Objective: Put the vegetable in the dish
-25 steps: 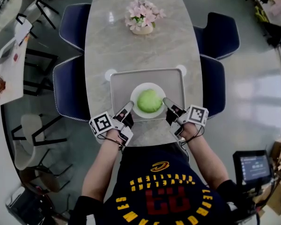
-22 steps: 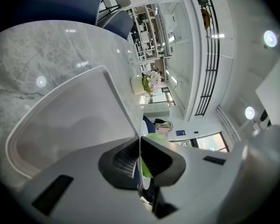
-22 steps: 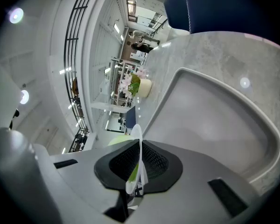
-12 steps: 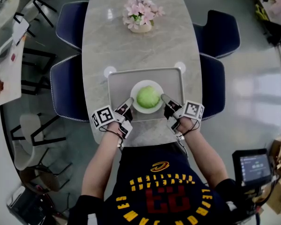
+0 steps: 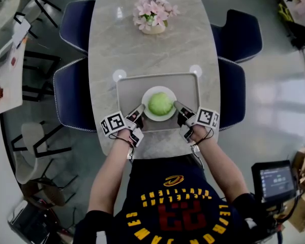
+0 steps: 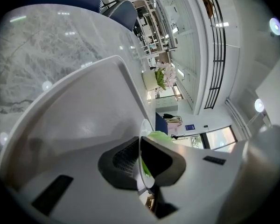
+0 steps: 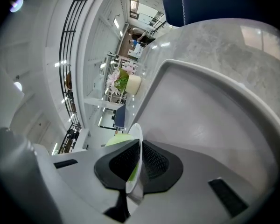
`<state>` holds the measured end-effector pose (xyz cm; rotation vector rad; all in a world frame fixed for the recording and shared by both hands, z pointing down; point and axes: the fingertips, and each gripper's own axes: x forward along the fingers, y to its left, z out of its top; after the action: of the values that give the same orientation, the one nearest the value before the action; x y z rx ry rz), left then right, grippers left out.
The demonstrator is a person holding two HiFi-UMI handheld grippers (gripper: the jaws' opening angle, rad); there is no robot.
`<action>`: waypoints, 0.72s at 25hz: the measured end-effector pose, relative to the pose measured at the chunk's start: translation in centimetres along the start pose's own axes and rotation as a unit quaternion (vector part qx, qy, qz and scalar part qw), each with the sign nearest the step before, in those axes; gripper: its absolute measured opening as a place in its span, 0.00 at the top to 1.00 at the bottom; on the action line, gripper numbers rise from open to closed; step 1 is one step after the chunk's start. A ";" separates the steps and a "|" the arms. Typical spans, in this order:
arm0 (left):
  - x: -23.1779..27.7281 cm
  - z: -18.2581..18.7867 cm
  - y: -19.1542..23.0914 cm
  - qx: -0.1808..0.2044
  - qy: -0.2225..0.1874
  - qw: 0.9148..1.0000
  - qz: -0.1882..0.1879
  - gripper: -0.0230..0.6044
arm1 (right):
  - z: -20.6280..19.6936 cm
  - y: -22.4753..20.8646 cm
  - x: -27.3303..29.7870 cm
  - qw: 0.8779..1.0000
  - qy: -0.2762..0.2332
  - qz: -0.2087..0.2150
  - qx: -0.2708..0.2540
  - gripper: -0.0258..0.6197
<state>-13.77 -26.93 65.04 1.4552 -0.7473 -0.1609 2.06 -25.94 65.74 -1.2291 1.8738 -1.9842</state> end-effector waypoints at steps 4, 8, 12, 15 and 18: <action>0.1 -0.2 0.5 0.003 0.004 1.000 0.006 0.94 | -0.2 -0.4 0.1 1.000 0.004 -0.006 -0.010 0.93; 0.1 -0.3 0.9 0.005 0.007 1.000 0.011 0.94 | -0.4 -0.5 0.2 1.000 0.007 -0.009 -0.011 0.93; 0.2 -0.3 1.2 0.008 0.009 1.000 0.015 0.94 | -0.4 -0.7 0.3 1.000 0.009 -0.012 -0.015 0.93; 0.2 -0.4 1.4 0.008 0.012 1.000 0.019 0.94 | -0.5 -0.7 0.4 1.000 0.011 -0.008 -0.021 0.93; 0.2 -0.6 1.5 0.010 0.014 1.000 0.019 0.94 | -0.6 -0.9 0.6 0.999 0.014 -0.005 -0.029 0.93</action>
<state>-13.81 -26.35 66.53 1.4578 -0.7559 -0.1048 1.66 -25.65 66.84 -1.2334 1.9561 -1.9754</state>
